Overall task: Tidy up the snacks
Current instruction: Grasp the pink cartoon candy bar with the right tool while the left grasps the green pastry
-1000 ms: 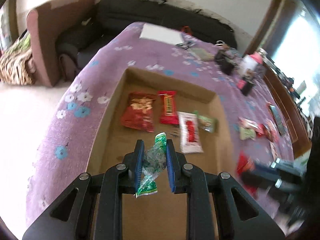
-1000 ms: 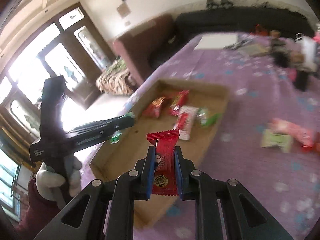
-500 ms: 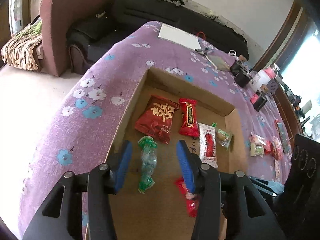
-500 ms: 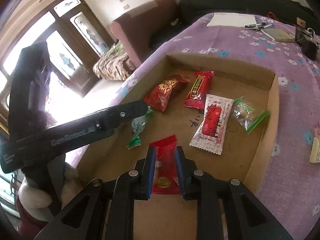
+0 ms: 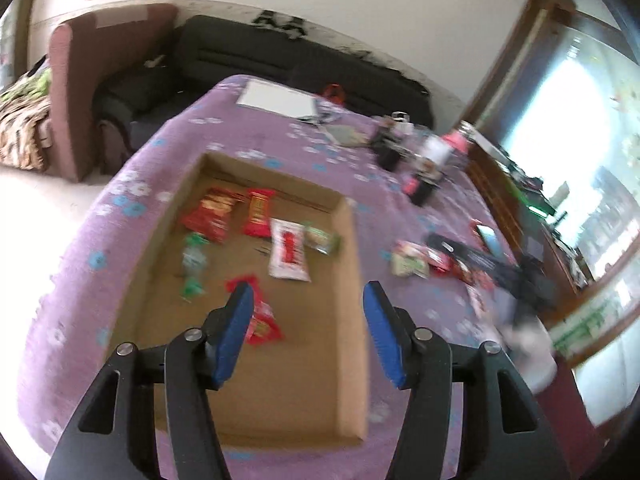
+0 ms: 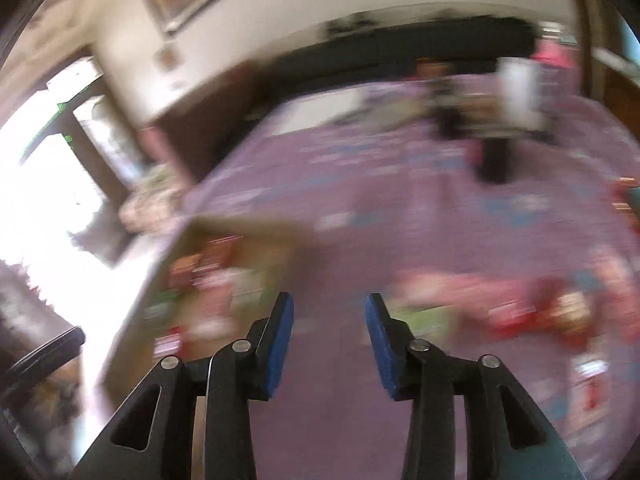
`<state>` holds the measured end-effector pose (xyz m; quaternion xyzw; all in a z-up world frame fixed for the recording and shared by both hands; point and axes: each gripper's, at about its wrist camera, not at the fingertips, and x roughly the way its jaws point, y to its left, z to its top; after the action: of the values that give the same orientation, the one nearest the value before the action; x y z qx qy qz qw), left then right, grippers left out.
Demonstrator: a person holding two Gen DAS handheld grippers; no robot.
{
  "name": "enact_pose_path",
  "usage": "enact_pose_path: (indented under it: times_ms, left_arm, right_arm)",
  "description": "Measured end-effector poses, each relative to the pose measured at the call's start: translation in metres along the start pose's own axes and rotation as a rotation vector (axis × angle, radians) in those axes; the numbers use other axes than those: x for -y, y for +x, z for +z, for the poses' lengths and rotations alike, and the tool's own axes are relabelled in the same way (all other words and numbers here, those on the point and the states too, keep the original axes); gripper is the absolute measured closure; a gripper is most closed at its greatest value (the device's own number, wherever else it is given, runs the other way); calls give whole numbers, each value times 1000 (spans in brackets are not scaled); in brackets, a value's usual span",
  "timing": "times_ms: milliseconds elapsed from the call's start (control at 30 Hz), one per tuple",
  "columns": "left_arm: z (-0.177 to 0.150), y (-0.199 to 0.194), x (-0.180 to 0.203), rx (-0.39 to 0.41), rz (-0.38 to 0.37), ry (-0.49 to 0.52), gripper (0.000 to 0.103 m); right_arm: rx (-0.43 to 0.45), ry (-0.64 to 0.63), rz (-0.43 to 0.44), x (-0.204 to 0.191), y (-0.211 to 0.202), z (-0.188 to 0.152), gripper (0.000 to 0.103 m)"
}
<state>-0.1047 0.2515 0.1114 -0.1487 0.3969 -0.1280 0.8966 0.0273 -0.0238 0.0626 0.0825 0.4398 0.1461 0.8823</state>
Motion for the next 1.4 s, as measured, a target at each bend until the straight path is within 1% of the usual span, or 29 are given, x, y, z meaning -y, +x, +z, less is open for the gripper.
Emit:
enact_pose_path:
  times_ms: [33,67,133,200,267,300,333,367,467,533,600,633,667,700,733,767,800,833,933,1000,1033,1067,1100,1133,1167,1267,1333,1367,1400]
  left_arm:
    - [-3,0,6,-2,-5,8,47]
    - [-6,0,13,-10,-14,18,47]
    - [-9,1,25,-26,-28,31,47]
    - [-11,2,36,-34,-31,52,47]
    - [-13,2,46,-35,-27,73,47]
    - [-14,0,48,-34,-27,77,47]
    - [-15,0,49,-33,-28,80,47]
    - [-16,0,51,-34,-28,82,47]
    - [-18,3,54,-40,-36,78,47]
    - [-21,6,56,-47,-47,76,47]
    - [-24,9,59,-53,-54,77,47]
    - [-25,12,62,-60,-61,79,47]
    - [-26,15,65,-66,-66,80,47]
    - [-27,17,68,-71,-72,80,47]
    - [-28,20,70,-75,-76,82,47]
    - [-29,22,73,-80,-80,83,47]
    - [-30,25,77,-86,-84,82,47]
    - [-29,28,81,-92,-88,82,48]
    - [-25,41,94,-117,-81,98,48]
    - [-21,55,103,-143,-68,103,48]
    - [-19,61,108,-155,-64,107,48]
    - [-17,70,114,-167,-56,115,48]
    - [-16,77,119,-178,-48,125,48]
    - [-15,85,123,-187,-41,136,48]
    - [-14,95,130,-198,-27,151,48]
    - [-14,120,140,-223,6,183,48]
    - [-13,143,145,-241,36,201,48]
    - [-13,153,146,-248,54,208,48]
    - [-12,162,147,-256,69,215,48]
  right_arm:
    - [-3,4,-63,15,7,5,62]
    - [-11,5,-105,25,15,10,62]
    - [-35,22,-153,42,33,17,62]
    - [-58,37,-145,49,47,21,63]
    - [-101,28,-151,48,62,20,68]
    - [-116,17,-136,45,64,17,69]
    - [-129,12,-122,43,62,13,76]
    - [-144,14,-115,42,60,10,79]
    - [-207,37,-65,42,38,-11,79]
    - [-250,46,-32,46,18,-35,79]
    - [-290,59,15,52,1,-56,78]
    - [-303,58,30,54,-8,-66,75]
    - [-297,56,30,57,-17,-73,76]
    - [-269,49,23,60,-27,-78,75]
    - [-227,33,2,62,-37,-83,73]
    - [-197,17,-18,63,-42,-85,62]
    - [-167,10,-25,63,-48,-89,55]
    - [-151,15,-14,62,-51,-92,46]
    - [-142,23,27,56,-46,-97,46]
    - [-144,3,31,47,-38,-101,46]
    - [-146,-10,14,42,-33,-103,46]
    - [-149,-21,-5,39,-28,-103,49]
    - [-135,-39,-27,35,-27,-106,53]
    - [-127,-68,-61,32,-26,-107,72]
    - [-129,-93,-99,31,-25,-108,77]
    - [-124,-71,-99,45,-30,-109,77]
    - [-110,-64,-138,58,-36,-111,77]
    - [-103,-57,-140,63,-38,-112,77]
    - [-96,-43,-125,72,-41,-113,77]
